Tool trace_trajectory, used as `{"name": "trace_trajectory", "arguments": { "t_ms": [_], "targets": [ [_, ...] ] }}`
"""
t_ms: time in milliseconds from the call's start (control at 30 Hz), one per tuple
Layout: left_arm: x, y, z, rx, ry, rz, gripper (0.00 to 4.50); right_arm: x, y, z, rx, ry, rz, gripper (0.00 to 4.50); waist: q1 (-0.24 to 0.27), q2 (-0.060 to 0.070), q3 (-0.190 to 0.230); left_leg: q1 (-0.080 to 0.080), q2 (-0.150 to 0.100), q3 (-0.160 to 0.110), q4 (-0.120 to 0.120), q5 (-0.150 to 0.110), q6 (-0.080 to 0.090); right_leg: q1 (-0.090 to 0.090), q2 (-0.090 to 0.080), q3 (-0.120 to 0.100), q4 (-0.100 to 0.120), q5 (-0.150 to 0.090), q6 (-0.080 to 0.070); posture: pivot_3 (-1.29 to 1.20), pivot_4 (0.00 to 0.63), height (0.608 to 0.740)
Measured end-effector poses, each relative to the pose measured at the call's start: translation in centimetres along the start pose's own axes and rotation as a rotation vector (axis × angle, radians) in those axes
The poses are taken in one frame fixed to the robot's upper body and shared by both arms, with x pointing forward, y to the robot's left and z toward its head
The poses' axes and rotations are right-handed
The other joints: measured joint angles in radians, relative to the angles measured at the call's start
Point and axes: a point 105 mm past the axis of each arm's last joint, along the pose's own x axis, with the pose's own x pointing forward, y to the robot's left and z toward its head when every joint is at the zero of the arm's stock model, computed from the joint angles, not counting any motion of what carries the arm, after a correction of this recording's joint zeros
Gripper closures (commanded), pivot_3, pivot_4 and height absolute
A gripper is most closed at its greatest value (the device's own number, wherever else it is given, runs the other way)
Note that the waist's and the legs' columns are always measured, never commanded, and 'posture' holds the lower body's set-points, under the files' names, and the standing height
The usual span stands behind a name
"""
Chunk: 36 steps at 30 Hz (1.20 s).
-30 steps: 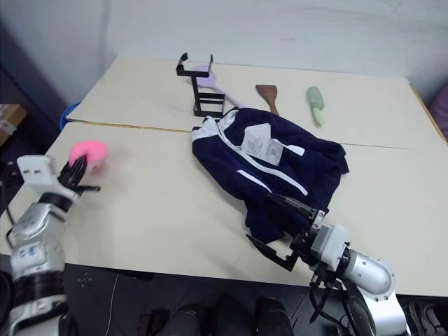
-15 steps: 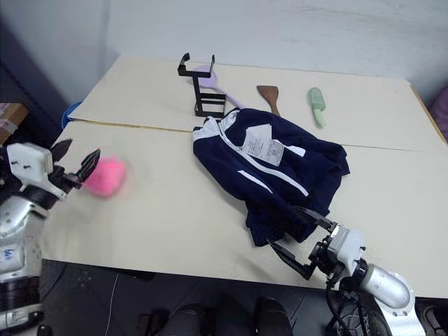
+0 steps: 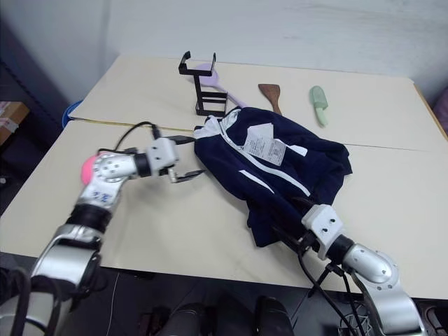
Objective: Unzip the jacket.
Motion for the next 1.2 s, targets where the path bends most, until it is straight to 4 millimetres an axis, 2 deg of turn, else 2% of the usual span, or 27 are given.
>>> {"name": "trace_trajectory", "arguments": {
  "t_ms": [100, 167, 333, 367, 500, 533, 600, 700, 800, 867, 967, 1067, 1100, 1167, 1200],
  "targets": [
    [1.2, -0.6, -1.5, 0.098, 0.121, -0.051, 0.62, 0.0, -0.5, 0.0, -0.002, 0.027, -0.021, 1.96, -0.001, 0.0, 0.0, 0.0, -0.004, -0.001, 0.0, 0.0, 0.0, 0.0, 0.001, -0.001, 0.0, 0.0, 0.001, 0.0, 0.15, 0.74],
    [1.4, -0.9, -2.4, 0.118, 0.169, -0.052, 1.22, -0.4, -0.5, 0.0, -0.001, 0.043, -0.025, 2.66, 0.003, 0.0, 0.0, -0.001, -0.001, -0.002, 0.0, 0.001, 0.0, 0.0, 0.0, -0.001, 0.0, 0.0, 0.001, 0.0, 0.15, 0.74],
    [1.7, -0.4, -2.5, 0.125, 0.183, -0.015, 2.78, -2.2, -0.6, 0.2, -0.007, 0.06, -0.031, 4.35, 0.008, -0.001, 0.0, -0.01, 0.0, -0.006, 0.009, 0.001, 0.003, -0.002, -0.002, -0.004, 0.001, 0.002, 0.004, 0.0, 0.15, 0.74],
    [1.6, -0.7, -2.8, 0.122, 0.185, -0.018, 3.11, -2.8, -0.8, 0.1, -0.005, 0.069, -0.038, 4.5, 0.008, 0.0, 0.0, -0.01, 0.0, -0.006, 0.01, 0.001, 0.003, -0.001, -0.002, -0.004, 0.001, 0.002, 0.005, 0.0, 0.15, 0.74],
    [0.9, -2.5, -3.4, 0.034, 0.157, -0.088, 4.37, -4.5, -1.1, 0.0, 0.004, 0.075, -0.028, 4.5, 0.006, 0.0, 0.0, -0.009, 0.0, -0.007, 0.011, 0.001, 0.004, 0.0, -0.003, -0.004, 0.001, 0.003, 0.005, 0.0, 0.15, 0.74],
    [0.6, -3.0, -3.5, -0.002, 0.143, -0.116, 4.48, -4.9, -1.0, 0.1, 0.015, 0.067, -0.019, 4.5, 0.005, 0.001, -0.001, -0.008, 0.0, -0.007, 0.011, 0.0, 0.004, 0.0, -0.003, -0.005, 0.001, 0.003, 0.005, 0.0, 0.15, 0.74],
    [-1.1, -5.6, -3.2, -0.115, 0.082, -0.237, 4.48, -6.3, -0.6, 0.6, 0.047, 0.034, 0.04, 4.5, 0.0, 0.004, -0.002, -0.008, 0.0, -0.007, 0.01, 0.0, 0.004, 0.0, -0.003, -0.004, 0.001, 0.003, 0.005, 0.0, 0.15, 0.74],
    [-4.8, -10.4, -1.2, -0.296, -0.027, -0.416, 4.48, -8.9, -1.0, 0.4, 0.049, 0.072, 0.084, 4.5, -0.025, 0.006, -0.003, -0.006, 0.002, -0.009, 0.01, -0.002, 0.002, 0.002, -0.002, -0.004, 0.001, 0.002, 0.003, 0.0, 0.15, 0.74],
    [-7.7, -14.8, 2.0, -0.508, -0.077, -0.537, 4.48, -10.7, -2.4, -0.1, 0.054, 0.109, 0.091, 4.5, -0.027, 0.005, -0.001, -0.006, 0.003, -0.011, 0.013, -0.002, 0.003, 0.005, -0.003, 0.001, -0.001, 0.002, 0.003, 0.0, 0.15, 0.74],
    [-9.6, -16.7, 3.5, -0.582, -0.071, -0.58, 4.48, -11.8, -2.5, -0.5, 0.061, 0.14, 0.132, 4.5, -0.018, 0.006, -0.001, -0.004, 0.004, -0.013, 0.014, -0.002, 0.002, 0.008, -0.006, 0.003, -0.004, 0.001, 0.003, 0.0, 0.15, 0.74],
    [-11.3, -18.2, 4.9, -0.629, -0.058, -0.587, 4.48, -12.9, -1.4, -1.1, 0.086, 0.179, 0.222, 4.5, 0.001, 0.01, -0.001, -0.002, 0.004, -0.015, 0.013, -0.003, 0.001, 0.009, -0.008, 0.007, -0.005, 0.001, 0.001, 0.0, 0.15, 0.74],
    [-11.7, -18.4, 5.0, -0.637, -0.045, -0.569, 4.48, -13.3, -1.0, -1.4, 0.11, 0.192, 0.255, 4.5, 0.006, 0.012, -0.001, -0.001, 0.004, -0.013, 0.013, -0.003, 0.0, 0.008, -0.009, 0.008, -0.004, 0.0, 0.0, 0.0, 0.15, 0.74],
    [-11.7, -18.4, 5.0, -0.631, -0.034, -0.569, 4.14, -13.4, -0.7, -1.6, 0.147, 0.199, 0.265, 4.06, 0.005, 0.012, -0.001, 0.0, 0.005, -0.013, 0.012, -0.004, -0.001, 0.008, -0.01, 0.008, -0.004, 0.0, -0.001, 0.0, 0.15, 0.74],
    [-11.9, -18.3, 4.5, -0.631, -0.005, -0.551, 3.84, -13.6, -0.3, -1.8, 0.212, 0.204, 0.273, 3.7, 0.004, 0.013, -0.001, 0.0, 0.005, -0.013, 0.012, -0.005, -0.001, 0.007, -0.009, 0.007, -0.003, -0.001, -0.002, 0.0, 0.15, 0.74],
    [-11.9, -18.2, 4.3, -0.636, 0.005, -0.541, 3.55, -13.7, -0.2, -1.9, 0.231, 0.205, 0.275, 3.37, 0.004, 0.013, -0.001, 0.0, 0.005, -0.013, 0.011, -0.005, -0.001, 0.007, -0.009, 0.007, -0.003, -0.001, -0.002, 0.0, 0.15, 0.74]
  ]
}}
